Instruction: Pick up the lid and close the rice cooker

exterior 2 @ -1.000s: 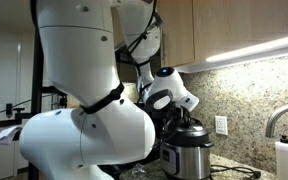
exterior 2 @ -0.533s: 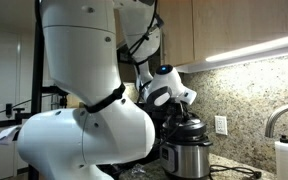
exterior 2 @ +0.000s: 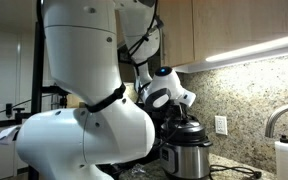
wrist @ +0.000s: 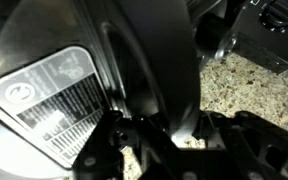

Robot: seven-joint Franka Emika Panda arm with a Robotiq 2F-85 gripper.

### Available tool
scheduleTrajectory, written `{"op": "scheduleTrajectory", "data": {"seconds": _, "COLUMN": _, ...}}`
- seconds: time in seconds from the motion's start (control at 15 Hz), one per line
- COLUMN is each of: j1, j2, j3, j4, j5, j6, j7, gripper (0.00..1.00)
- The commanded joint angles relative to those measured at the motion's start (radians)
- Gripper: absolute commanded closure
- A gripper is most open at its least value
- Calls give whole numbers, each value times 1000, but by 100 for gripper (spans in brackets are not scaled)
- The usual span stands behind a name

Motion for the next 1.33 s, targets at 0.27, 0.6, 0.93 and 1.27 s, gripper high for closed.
{"op": "scheduleTrajectory", "data": {"seconds": 0.27, "j1": -20, "j2": -121, "j3": 2, "j4": 108, "j5": 223, "j6": 21, "j7": -23, "gripper": 99}}
{"op": "scheduleTrajectory", "data": {"seconds": 0.6, "j1": -8, "j2": -174, "j3": 15, "j4": 162, "j5": 352, "j6": 19, "j7": -62, "gripper": 99}}
{"op": "scheduleTrajectory", "data": {"seconds": 0.93, "j1": -15, "j2": -212, "j3": 29, "j4": 224, "j5": 459, "j6": 18, "j7": -88, "gripper": 99}}
{"op": "scheduleTrajectory", "data": {"seconds": 1.27, "j1": -22, "j2": -255, "j3": 32, "j4": 280, "j5": 538, "j6": 19, "j7": -78, "gripper": 99}}
